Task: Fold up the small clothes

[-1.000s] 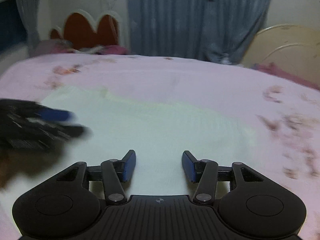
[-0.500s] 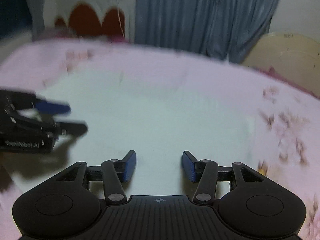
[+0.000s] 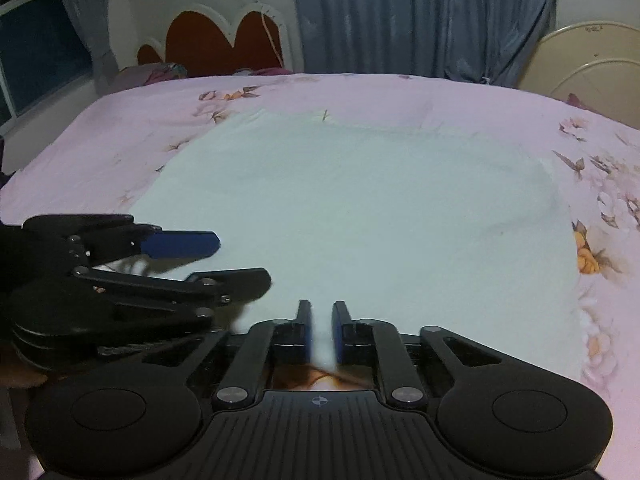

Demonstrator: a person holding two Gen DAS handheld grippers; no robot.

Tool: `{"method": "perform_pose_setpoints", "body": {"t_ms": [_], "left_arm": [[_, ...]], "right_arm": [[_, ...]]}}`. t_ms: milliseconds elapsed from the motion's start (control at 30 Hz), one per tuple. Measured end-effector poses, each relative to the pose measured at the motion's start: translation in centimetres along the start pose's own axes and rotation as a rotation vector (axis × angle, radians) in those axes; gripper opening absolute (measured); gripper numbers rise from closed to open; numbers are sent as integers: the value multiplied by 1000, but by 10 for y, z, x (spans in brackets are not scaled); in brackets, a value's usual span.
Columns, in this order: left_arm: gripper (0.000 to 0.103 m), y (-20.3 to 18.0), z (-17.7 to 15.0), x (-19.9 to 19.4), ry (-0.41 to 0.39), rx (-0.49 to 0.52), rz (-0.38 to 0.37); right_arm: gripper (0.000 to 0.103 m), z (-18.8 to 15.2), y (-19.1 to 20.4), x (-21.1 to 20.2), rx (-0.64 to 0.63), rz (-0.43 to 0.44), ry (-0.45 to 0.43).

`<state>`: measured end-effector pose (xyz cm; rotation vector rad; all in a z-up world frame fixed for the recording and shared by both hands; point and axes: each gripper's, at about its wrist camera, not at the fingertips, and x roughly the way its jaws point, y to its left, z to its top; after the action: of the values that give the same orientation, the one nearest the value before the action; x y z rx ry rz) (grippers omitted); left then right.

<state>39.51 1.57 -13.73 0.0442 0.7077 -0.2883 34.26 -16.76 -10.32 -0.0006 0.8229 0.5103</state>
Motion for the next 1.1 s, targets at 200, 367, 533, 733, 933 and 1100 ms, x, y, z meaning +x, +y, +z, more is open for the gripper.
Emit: {"method": "perform_pose_setpoints", "body": {"t_ms": [200,367,533,733,933,1100], "left_arm": [[51,29,-14,-16,1,-55,84],[51,66,-29,-39,-7,-132,165],[50,73,-27,-49,-14,-171,171],[50,71,-28,-43,10,-179,180],[51,72,-30,-45,14,-182,182],[51,71,-30,-44,21,-176,183]], "right_arm": [[11,-7,-20,-10,5,-95,18],[11,-25,-67,-38,80,-221,23],[11,-29,-81,-51,107,-243,11],[11,-25,-75,-45,98,-268,28],[11,-28,-72,-57,98,-256,-31],[11,-34,-76,-44,101,-273,35]]}}
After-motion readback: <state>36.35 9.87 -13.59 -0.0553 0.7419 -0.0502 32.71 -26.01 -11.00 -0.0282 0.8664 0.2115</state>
